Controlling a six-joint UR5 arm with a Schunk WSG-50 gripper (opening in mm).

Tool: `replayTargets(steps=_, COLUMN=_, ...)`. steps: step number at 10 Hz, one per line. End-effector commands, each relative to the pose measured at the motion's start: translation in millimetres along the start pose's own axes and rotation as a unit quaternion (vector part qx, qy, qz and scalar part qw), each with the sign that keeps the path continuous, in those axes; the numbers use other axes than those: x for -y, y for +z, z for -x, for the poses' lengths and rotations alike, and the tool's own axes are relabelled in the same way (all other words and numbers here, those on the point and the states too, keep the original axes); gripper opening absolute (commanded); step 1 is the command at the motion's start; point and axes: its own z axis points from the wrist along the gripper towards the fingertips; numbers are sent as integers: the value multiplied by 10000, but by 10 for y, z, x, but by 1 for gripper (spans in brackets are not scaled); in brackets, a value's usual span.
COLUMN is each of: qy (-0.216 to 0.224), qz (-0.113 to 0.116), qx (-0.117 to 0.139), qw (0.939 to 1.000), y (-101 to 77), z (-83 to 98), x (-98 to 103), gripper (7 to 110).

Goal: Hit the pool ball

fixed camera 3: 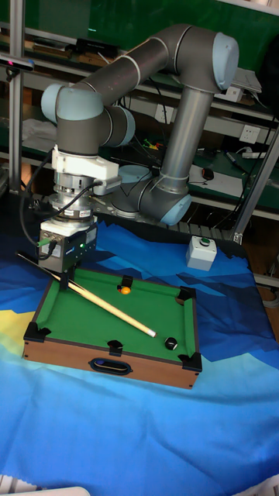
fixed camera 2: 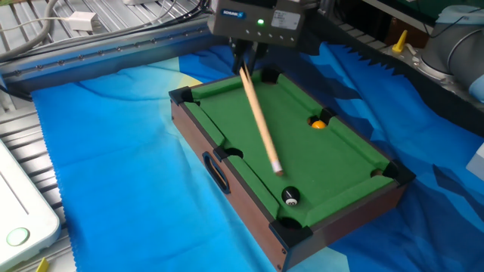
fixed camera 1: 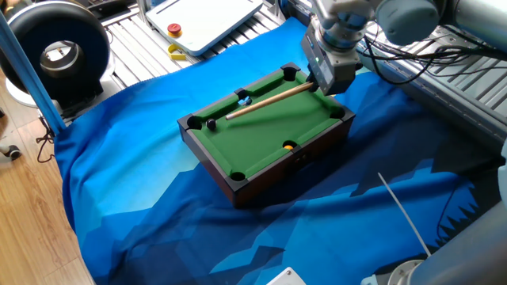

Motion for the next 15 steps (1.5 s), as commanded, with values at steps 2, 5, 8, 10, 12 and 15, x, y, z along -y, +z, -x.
replayTargets(steps=2, qy=-289, qz=-43, qx=93, qw=9995, y=1, z=-4, x=-26, gripper=7)
replayTargets(steps=5, qy=-61, qz=54, qx=-6, qw=10000, y=-40, z=-168, x=-10, gripper=7)
replayTargets(steps=8, qy=-1, qz=25, qx=-67, qw=10000, y=-28, z=-280, x=10, gripper=7)
replayTargets(steps=10, qy=12, qz=18, qx=-40, qw=10000, y=13, z=-327, x=16, gripper=7)
replayTargets(steps=12, qy=41, qz=18, qx=-17, qw=10000, y=18, z=-323, x=13, gripper=7)
replayTargets(steps=15, qy=77, qz=23, qx=68, qw=9999, y=30, z=-268, x=8, gripper=7)
